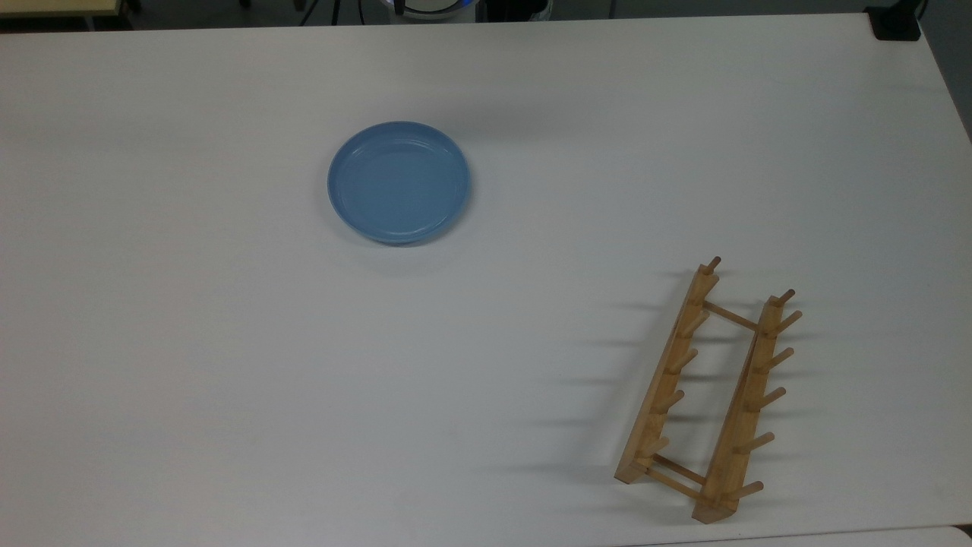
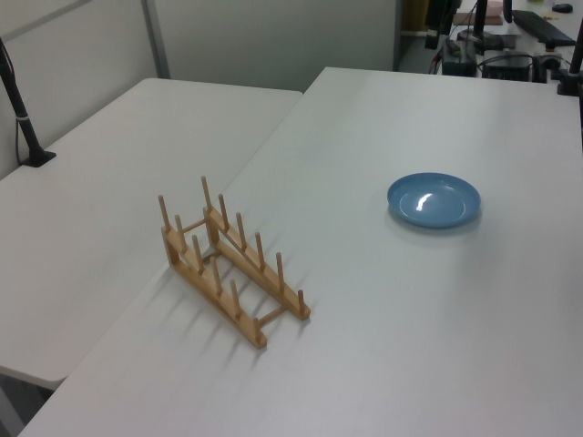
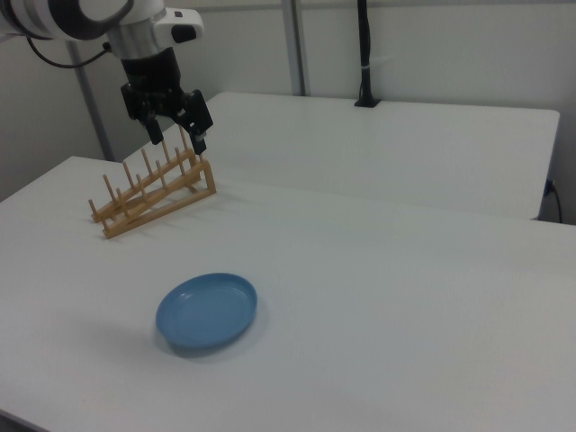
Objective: Place plate in plate rack
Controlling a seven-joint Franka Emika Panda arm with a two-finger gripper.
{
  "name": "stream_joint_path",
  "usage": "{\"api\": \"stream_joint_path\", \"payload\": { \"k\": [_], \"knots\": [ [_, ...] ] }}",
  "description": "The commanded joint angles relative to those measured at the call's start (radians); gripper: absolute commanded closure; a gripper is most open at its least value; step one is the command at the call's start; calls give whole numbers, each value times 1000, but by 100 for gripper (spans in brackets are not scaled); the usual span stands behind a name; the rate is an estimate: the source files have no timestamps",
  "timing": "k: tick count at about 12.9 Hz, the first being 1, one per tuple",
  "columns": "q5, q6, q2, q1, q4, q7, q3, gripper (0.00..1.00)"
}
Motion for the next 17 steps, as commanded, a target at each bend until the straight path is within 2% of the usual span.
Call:
{"api": "stream_joint_path", "payload": {
  "k": [1, 3, 4, 8, 11, 15, 17],
  "knots": [
    [4, 8, -11, 10, -42, -191, -9, 0],
    [-30, 9, -2, 5, -68, -372, -9, 0],
    [-56, 12, 15, 5, -79, -399, -9, 0],
    [-81, 50, 74, -34, -123, -411, -12, 0],
    [-82, 176, 118, -84, -232, -458, -12, 0],
    [-82, 309, 256, -114, -264, -503, -14, 0],
    [-82, 386, 276, -117, -315, -502, -14, 0]
  ]
}}
